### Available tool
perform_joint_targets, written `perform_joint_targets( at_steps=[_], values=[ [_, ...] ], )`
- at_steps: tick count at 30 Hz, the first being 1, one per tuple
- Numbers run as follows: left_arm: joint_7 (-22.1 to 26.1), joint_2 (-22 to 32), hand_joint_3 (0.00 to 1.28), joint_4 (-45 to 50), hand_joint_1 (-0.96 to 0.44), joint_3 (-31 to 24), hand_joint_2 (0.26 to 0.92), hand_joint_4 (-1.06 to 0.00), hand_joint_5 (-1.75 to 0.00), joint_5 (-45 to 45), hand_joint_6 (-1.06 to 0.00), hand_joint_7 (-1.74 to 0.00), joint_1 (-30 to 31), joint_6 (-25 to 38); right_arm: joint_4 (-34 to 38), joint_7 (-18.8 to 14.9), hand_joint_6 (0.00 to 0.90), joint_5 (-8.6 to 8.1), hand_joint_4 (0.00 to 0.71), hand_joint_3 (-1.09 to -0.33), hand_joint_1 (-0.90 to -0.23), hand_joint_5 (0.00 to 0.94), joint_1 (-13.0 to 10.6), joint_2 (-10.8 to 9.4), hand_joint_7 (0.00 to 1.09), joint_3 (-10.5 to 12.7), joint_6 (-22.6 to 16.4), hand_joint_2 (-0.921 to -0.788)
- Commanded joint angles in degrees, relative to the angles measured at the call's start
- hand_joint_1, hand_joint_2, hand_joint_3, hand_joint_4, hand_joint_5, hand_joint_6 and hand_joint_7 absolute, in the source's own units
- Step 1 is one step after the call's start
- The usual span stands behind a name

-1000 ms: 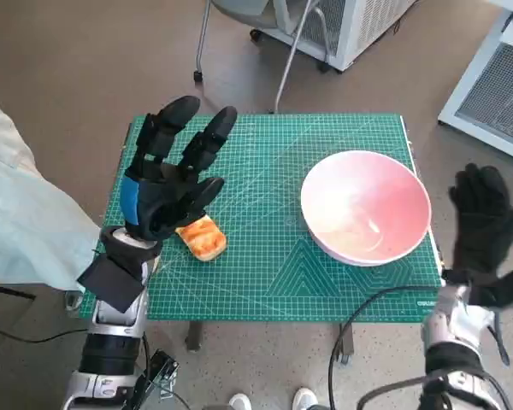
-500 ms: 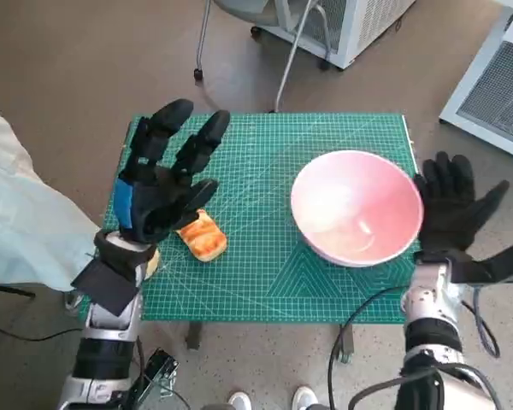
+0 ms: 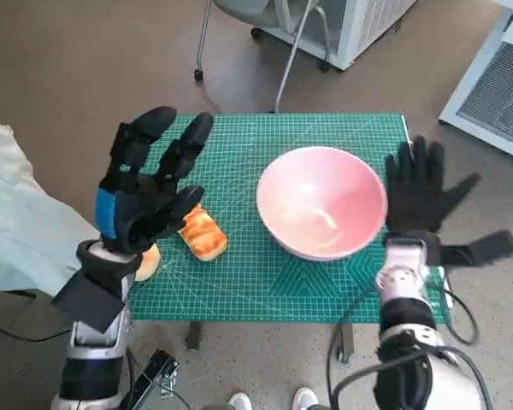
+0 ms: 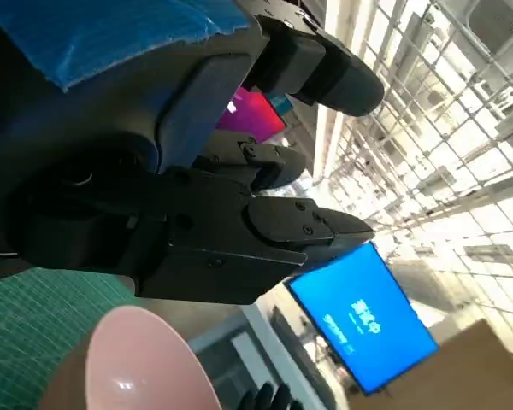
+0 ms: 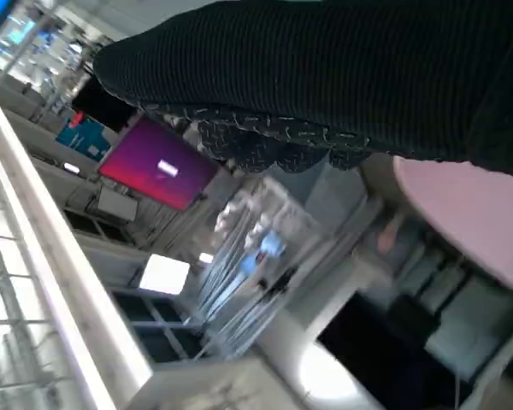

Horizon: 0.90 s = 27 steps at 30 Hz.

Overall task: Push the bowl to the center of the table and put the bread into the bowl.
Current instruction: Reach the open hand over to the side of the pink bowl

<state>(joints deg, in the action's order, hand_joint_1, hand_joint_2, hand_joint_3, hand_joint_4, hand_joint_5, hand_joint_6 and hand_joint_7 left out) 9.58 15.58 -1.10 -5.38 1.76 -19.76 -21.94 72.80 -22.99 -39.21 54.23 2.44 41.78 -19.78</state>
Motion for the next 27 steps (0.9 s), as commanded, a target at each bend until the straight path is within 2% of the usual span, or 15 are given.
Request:
perform_joint_targets(
  at_steps=[1, 7, 11, 14, 16, 17, 18, 19, 20, 21, 22, 23, 24, 26, 27],
  values=[
    [-1.6, 0.5, 0.24, 3.6, -0.18, -0.9, 0.920, -0.45, -0.01, 1.4, -0.12, -0.92, 1.9, 2.1, 1.3, 1.2, 0.100, 0.15, 0.237, -0.886, -0.498, 0.013, 0.5, -1.7, 0.57, 0.2, 1.1, -0.921],
    [-2.8, 0.3, 0.26, 6.7, -0.15, -1.2, 0.909, -0.45, -0.01, 2.6, -0.09, -0.98, 3.4, 4.3, 1.7, 2.2, 0.120, 0.41, 0.251, -0.911, -0.504, 0.016, 1.8, -2.7, 0.59, 0.2, 2.5, -0.921],
    [-3.5, 0.2, 0.37, 8.2, -0.13, -1.2, 0.855, -0.43, -0.04, 3.7, -0.07, -1.01, 4.3, 5.3, 1.9, 3.3, 0.130, 0.64, 0.257, -0.916, -0.496, 0.018, 2.8, -3.2, 0.59, 0.0, 3.1, -0.921],
    [-3.9, 0.3, 0.41, 9.2, -0.12, -1.2, 0.831, -0.42, -0.06, 4.2, -0.07, -1.01, 4.9, 5.9, 2.1, 4.1, 0.141, 1.10, 0.264, -0.888, -0.485, 0.019, 3.3, -3.3, 0.59, -0.3, 3.4, -0.921],
    [-4.0, 0.4, 0.46, 9.7, -0.12, -1.3, 0.805, -0.37, -0.17, 4.4, -0.07, -1.02, 5.4, 6.2, 2.1, 4.6, 0.152, 1.61, 0.271, -0.868, -0.483, 0.021, 3.6, -3.1, 0.60, -0.6, 3.6, -0.921],
    [-3.9, 0.7, 0.54, 10.1, -0.11, -1.7, 0.762, -0.15, -0.58, 4.4, -0.06, -1.04, 5.9, 6.3, 1.8, 5.0, 0.169, 3.61, 0.285, -0.836, -0.483, 0.024, 3.5, -2.4, 0.62, -2.3, 2.4, -0.921],
    [-3.8, 0.9, 0.54, 10.6, -0.12, -1.9, 0.759, -0.14, -0.60, 4.4, -0.06, -1.04, 6.3, 6.5, 1.5, 5.3, 0.165, 5.12, 0.294, -0.826, -0.489, 0.027, 3.4, -1.9, 0.62, -3.5, 1.5, -0.921],
    [-3.7, 1.3, 0.55, 10.8, -0.12, -2.3, 0.757, -0.14, -0.61, 4.5, -0.06, -1.04, 6.6, 6.5, 1.2, 5.8, 0.165, 7.47, 0.303, -0.820, -0.494, 0.030, 3.1, -1.5, 0.62, -5.4, -0.3, -0.921],
    [-3.4, 2.0, 0.54, 10.5, -0.12, -2.7, 0.756, -0.13, -0.62, 4.8, -0.06, -1.04, 6.7, 6.3, 0.7, 6.5, 0.166, 11.28, 0.308, -0.819, -0.495, 0.032, 2.6, -0.8, 0.62, -8.4, -3.1, -0.921],
    [-3.2, 2.5, 0.54, 10.4, -0.13, -2.9, 0.759, -0.13, -0.62, 5.0, -0.06, -1.03, 6.8, 6.2, 0.3, 7.1, 0.170, 13.74, 0.316, -0.819, -0.496, 0.035, 2.2, -0.4, 0.63, -10.4, -5.1, -0.921],
    [-2.8, 3.4, 0.52, 10.0, -0.13, -3.1, 0.768, -0.13, -0.62, 5.3, -0.07, -1.02, 6.7, 6.1, -0.2, 7.5, 0.177, 17.02, 0.328, -0.819, -0.498, 0.040, 1.7, 0.2, 0.63, -12.9, -7.6, -0.921],
    [-2.5, 4.0, 0.51, 9.9, -0.14, -3.3, 0.770, -0.14, -0.62, 5.6, -0.07, -1.02, 6.6, 6.0, -0.6, 7.8, 0.181, 19.03, 0.335, -0.817, -0.501, 0.042, 1.3, 0.6, 0.63, -14.4, -9.2, -0.921],
    [-1.4, 5.5, 0.48, 9.4, -0.14, -3.5, 0.779, -0.14, -0.61, 5.7, -0.08, -1.00, 6.3, 6.1, -1.5, 7.9, 0.188, 21.96, 0.343, -0.815, -0.506, 0.045, 0.8, 1.3, 0.64, -16.7, -11.9, -0.921],
    [0.9, 8.4, 0.42, 8.9, -0.16, -3.9, 0.801, -0.14, -0.58, 5.6, -0.09, -0.96, 5.7, 6.5, -3.1, 7.8, 0.176, 26.27, 0.359, -0.811, -0.517, 0.040, -0.2, 2.4, 0.67, -20.1, -16.2, -0.921],
    [1.9, 9.6, 0.41, 8.8, -0.16, -4.0, 0.805, -0.14, -0.57, 5.6, -0.09, -0.94, 5.5, 6.8, -3.7, 7.7, 0.173, 27.77, 0.361, -0.811, -0.519, 0.039, -0.5, 2.9, 0.68, -21.3, -17.8, -0.921]
  ],
)
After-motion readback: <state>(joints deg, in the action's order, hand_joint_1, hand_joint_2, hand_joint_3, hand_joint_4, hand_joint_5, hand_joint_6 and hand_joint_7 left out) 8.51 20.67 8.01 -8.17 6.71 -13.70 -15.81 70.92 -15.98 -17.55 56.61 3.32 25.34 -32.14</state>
